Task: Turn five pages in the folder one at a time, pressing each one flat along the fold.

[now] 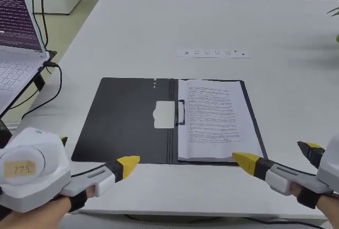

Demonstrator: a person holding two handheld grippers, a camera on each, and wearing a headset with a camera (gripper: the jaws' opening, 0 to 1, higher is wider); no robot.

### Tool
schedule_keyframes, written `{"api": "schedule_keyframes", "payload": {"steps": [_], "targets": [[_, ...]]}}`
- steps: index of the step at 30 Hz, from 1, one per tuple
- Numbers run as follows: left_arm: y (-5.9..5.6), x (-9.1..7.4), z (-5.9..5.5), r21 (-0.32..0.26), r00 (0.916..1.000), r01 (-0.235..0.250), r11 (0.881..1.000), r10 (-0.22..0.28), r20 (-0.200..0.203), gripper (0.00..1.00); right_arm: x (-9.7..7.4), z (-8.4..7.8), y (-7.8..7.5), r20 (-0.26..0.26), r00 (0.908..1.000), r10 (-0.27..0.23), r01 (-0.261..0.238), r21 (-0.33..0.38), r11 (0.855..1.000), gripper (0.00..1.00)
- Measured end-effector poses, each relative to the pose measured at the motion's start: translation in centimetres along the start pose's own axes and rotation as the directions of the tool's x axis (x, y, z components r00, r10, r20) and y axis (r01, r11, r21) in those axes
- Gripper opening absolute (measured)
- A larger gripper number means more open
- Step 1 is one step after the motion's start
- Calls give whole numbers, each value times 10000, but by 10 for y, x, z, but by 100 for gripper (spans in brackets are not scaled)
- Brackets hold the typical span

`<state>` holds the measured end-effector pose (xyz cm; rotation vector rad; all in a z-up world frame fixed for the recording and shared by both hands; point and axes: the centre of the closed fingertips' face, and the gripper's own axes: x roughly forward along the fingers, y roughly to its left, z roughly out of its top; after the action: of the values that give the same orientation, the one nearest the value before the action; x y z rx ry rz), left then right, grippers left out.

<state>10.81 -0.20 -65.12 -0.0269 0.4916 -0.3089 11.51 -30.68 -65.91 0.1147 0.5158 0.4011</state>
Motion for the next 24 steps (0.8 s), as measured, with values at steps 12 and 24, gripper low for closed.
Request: {"api": "schedule_keyframes", "payload": {"steps": [12, 24], "targets": [[-1, 2, 1, 64, 10000, 49, 10000, -49, -20, 96, 0, 2, -1, 21, 10000, 33, -33, -11, 10000, 100], [-5, 3, 3, 102, 9999, 132, 9999, -131, -49, 96, 0, 1, 1, -19, 10000, 46, -46, 10, 10000, 100]]}}
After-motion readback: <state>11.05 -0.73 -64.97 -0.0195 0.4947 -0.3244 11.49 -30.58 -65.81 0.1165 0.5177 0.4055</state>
